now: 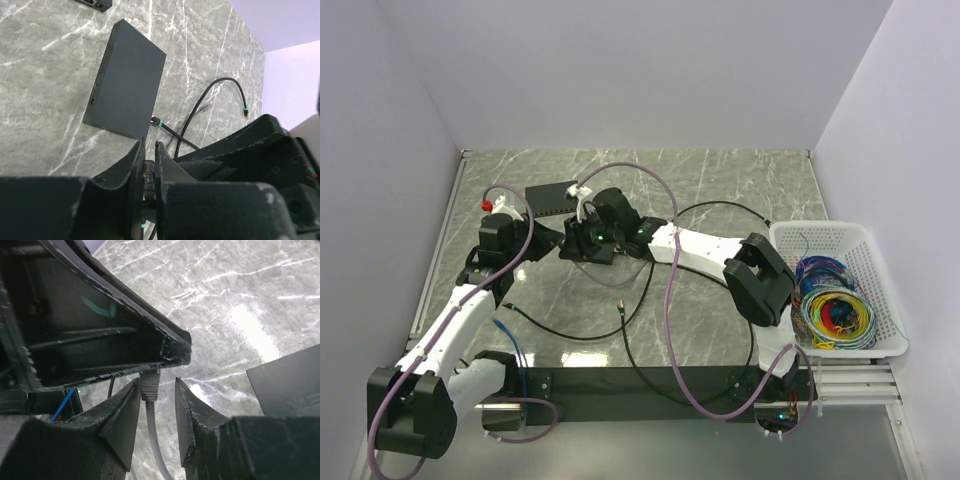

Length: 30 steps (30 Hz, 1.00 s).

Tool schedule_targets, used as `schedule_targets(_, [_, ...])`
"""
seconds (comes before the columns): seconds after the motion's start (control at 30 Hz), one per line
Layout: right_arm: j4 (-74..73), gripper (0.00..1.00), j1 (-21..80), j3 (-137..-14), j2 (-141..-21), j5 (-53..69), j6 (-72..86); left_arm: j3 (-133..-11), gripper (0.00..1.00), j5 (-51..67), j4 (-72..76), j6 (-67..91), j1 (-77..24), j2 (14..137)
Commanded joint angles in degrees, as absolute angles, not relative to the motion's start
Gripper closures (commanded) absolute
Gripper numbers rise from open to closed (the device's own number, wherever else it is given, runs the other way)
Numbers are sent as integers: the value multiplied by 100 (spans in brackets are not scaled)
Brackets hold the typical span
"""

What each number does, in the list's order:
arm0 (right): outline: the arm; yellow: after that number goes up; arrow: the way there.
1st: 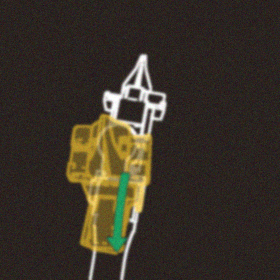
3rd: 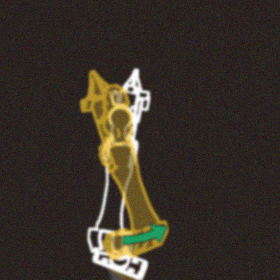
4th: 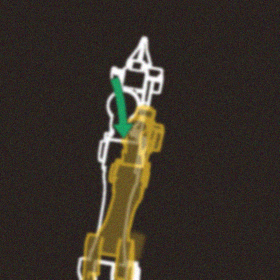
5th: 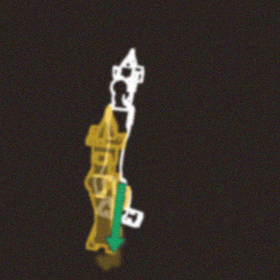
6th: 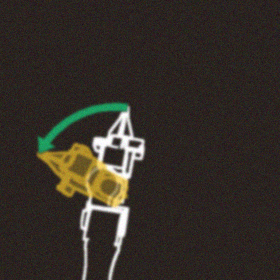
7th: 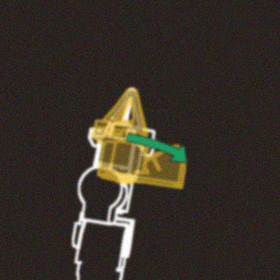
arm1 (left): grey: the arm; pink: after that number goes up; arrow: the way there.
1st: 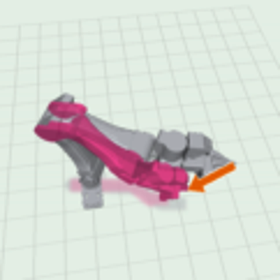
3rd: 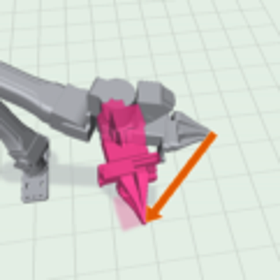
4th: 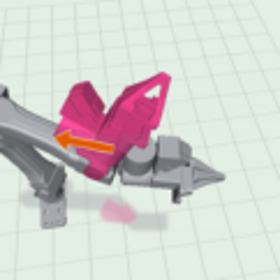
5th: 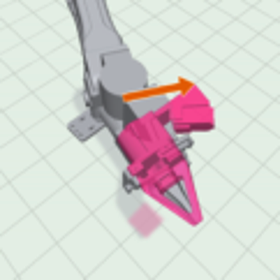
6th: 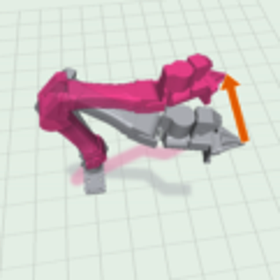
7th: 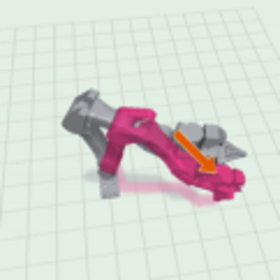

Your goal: Insert the plug into the switch port

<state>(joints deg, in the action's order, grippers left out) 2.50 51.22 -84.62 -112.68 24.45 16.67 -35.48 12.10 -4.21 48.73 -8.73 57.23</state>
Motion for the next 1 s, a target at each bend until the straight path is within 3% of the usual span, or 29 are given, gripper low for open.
schedule_targets(0.0, [536, 59, 5071, -8394, -10916, 2417, 1696, -3612, 100, 1178, -264, 4746, -905, 5572])
schedule_targets(0.23, [764, 65, 5071, -8244, -10802, 2514, 1749, -3595, 100, 1187, -237, 4764, -905, 5607])
schedule_targets(0.67, [1072, 64, 4975, -8130, -10670, 2698, 1960, -3542, 99, 1187, -211, 4764, -905, 5625])
schedule_targets(0.97, [1020, 69, 4975, -8183, -10802, 2707, 1978, -3542, 100, 1195, -211, 4772, -905, 5616])
